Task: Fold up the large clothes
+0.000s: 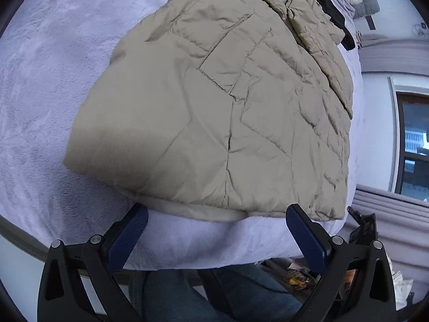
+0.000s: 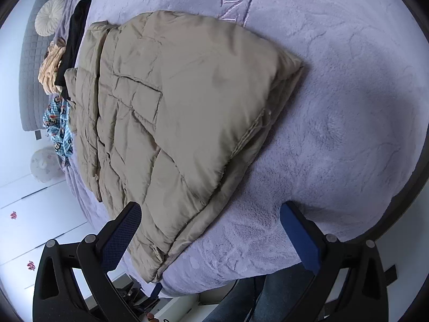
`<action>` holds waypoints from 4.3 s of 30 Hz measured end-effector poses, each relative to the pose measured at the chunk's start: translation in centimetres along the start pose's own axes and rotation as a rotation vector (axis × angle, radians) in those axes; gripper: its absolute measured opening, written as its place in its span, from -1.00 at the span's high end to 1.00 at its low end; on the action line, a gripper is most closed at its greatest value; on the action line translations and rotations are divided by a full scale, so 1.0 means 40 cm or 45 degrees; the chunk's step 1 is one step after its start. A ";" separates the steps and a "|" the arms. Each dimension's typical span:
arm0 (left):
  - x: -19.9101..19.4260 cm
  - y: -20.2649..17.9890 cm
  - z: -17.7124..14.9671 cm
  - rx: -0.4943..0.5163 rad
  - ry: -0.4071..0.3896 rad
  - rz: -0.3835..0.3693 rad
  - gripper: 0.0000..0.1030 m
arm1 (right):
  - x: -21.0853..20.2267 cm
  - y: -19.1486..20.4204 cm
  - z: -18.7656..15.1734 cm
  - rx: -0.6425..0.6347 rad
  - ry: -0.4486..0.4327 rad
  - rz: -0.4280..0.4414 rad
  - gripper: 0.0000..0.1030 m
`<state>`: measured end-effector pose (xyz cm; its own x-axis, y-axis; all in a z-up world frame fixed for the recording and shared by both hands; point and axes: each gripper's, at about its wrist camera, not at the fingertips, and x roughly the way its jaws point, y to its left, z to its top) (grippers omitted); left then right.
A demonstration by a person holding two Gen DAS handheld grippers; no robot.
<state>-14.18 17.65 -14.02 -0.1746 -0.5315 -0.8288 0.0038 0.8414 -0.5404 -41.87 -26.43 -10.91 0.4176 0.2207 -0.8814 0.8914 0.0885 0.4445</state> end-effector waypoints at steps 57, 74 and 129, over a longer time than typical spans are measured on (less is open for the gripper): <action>0.089 -0.484 0.929 0.304 -0.575 0.456 0.73 | 0.350 0.939 0.623 -0.895 -0.149 -0.164 0.80; 0.007 -0.535 0.880 0.566 -0.653 0.489 -0.10 | 0.249 0.974 0.512 -1.192 -0.186 -0.202 0.56; 0.039 -0.405 0.605 0.362 -0.508 0.649 -1.00 | 0.139 0.624 0.318 -0.767 -0.164 -0.189 -0.39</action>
<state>9.30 0.82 -10.07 0.2913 -0.1189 -0.9492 0.2557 0.9658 -0.0424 -15.06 -35.35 -6.74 0.3482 0.0487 -0.9361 0.7014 0.6490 0.2947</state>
